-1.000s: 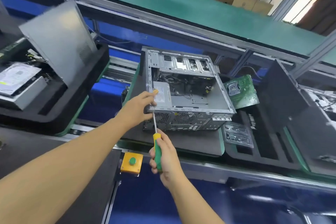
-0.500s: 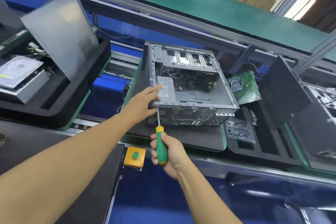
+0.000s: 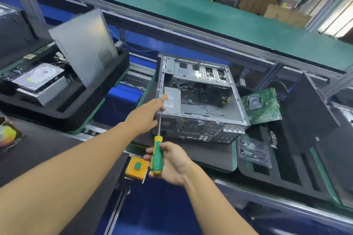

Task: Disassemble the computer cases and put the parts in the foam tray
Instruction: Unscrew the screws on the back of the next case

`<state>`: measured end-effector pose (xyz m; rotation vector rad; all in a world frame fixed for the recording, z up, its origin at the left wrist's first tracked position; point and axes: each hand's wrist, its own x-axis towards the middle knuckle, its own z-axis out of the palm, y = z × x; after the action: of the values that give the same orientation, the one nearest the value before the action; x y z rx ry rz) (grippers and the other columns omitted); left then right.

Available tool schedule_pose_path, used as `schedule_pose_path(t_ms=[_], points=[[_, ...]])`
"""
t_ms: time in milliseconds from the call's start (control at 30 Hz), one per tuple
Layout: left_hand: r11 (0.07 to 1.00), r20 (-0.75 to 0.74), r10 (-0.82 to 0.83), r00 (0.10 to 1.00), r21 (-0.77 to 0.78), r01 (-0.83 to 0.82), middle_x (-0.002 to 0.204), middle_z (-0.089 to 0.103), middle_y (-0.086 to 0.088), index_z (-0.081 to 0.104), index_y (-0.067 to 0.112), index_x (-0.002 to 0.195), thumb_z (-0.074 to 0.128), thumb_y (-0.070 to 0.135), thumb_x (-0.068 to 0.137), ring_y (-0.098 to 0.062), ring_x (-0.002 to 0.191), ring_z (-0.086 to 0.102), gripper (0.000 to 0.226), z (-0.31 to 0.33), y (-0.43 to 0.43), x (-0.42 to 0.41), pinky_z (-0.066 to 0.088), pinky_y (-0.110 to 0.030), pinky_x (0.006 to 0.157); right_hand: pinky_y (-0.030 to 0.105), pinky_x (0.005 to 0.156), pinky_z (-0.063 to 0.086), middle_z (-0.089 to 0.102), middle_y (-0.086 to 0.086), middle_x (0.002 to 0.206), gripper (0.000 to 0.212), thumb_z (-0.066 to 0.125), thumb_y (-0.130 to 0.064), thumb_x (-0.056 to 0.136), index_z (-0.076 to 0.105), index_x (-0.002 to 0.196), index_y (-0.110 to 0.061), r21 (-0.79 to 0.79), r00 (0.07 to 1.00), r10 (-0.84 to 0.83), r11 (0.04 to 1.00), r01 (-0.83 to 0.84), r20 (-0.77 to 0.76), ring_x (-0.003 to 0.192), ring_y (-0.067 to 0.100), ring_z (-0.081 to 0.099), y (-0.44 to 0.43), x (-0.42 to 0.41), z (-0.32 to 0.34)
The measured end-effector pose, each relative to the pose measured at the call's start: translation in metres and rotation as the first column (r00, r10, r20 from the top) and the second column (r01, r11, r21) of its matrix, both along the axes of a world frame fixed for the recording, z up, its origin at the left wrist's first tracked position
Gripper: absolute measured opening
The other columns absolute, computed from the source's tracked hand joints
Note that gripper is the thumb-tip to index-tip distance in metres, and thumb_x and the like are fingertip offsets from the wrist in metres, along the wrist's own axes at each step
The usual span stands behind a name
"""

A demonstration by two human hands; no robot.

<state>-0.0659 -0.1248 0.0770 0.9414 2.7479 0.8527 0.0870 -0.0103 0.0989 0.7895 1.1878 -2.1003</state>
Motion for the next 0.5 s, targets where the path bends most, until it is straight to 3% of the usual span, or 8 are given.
schedule_pose_path(t_ms=[67, 133, 233, 367, 500], points=[[0.998, 0.034, 0.025, 0.999, -0.057, -0.023, 0.135, 0.047, 0.021, 0.013, 0.043, 0.155, 0.061, 0.0, 0.083, -0.014, 0.083, 0.061, 0.097, 0.006, 0.003, 0.005, 0.057, -0.044, 0.071, 0.03, 0.057, 0.046, 0.066, 0.011, 0.094, 0.022, 0.04, -0.022, 0.106, 0.055, 0.105, -0.007, 0.049, 0.998, -0.019, 0.999, 0.022, -0.066, 0.059, 0.018, 0.063, 0.0, 0.001, -0.002], [0.997, 0.07, 0.026, 0.997, -0.076, -0.021, 0.135, 0.047, 0.019, 0.005, 0.046, 0.155, 0.06, -0.003, 0.083, -0.013, 0.079, 0.061, 0.103, 0.011, 0.004, 0.009, 0.057, -0.043, 0.073, 0.026, 0.051, 0.046, 0.067, 0.008, 0.096, 0.006, 0.051, -0.019, 0.103, 0.053, 0.102, -0.013, 0.22, 0.989, -0.013, 0.974, 0.046, -0.148, 0.056, 0.012, 0.06, -0.003, 0.002, -0.009], [0.995, 0.118, 0.027, 0.993, -0.099, -0.015, 0.138, 0.046, 0.018, 0.0, 0.047, 0.155, 0.06, -0.007, 0.082, -0.01, 0.069, 0.06, 0.109, 0.017, 0.004, 0.012, 0.057, -0.039, 0.073, 0.023, 0.045, 0.041, 0.062, 0.007, 0.102, 0.015, 0.058, -0.032, 0.1, 0.048, 0.105, -0.022, 0.322, 0.986, 0.05, 0.947, 0.003, -0.158, 0.054, 0.013, 0.057, -0.005, 0.004, -0.012], [0.99, 0.149, 0.018, 0.989, -0.143, 0.003, 0.141, 0.045, 0.019, -0.002, 0.048, 0.154, 0.059, -0.008, 0.081, -0.01, 0.067, 0.062, 0.11, 0.023, 0.003, 0.011, 0.055, -0.034, 0.065, 0.019, 0.037, 0.028, 0.057, 0.012, 0.092, 0.03, 0.059, -0.04, 0.099, 0.043, 0.108, -0.016, 0.14, 0.998, 0.021, 0.99, -0.012, -0.066, 0.047, 0.012, 0.045, -0.001, 0.002, -0.002], [0.984, 0.142, 0.001, 0.99, -0.174, 0.024, 0.141, 0.044, 0.024, -0.005, 0.05, 0.153, 0.056, -0.006, 0.082, -0.01, 0.07, 0.062, 0.11, 0.026, -0.002, 0.009, 0.057, -0.04, 0.069, 0.027, 0.05, 0.036, 0.058, 0.014, 0.084, 0.03, 0.037, -0.03, 0.1, 0.049, 0.11, -0.005, -0.026, 0.999, 0.013, 1.0, -0.014, -0.044, 0.055, 0.021, 0.052, -0.001, 0.005, 0.005]])
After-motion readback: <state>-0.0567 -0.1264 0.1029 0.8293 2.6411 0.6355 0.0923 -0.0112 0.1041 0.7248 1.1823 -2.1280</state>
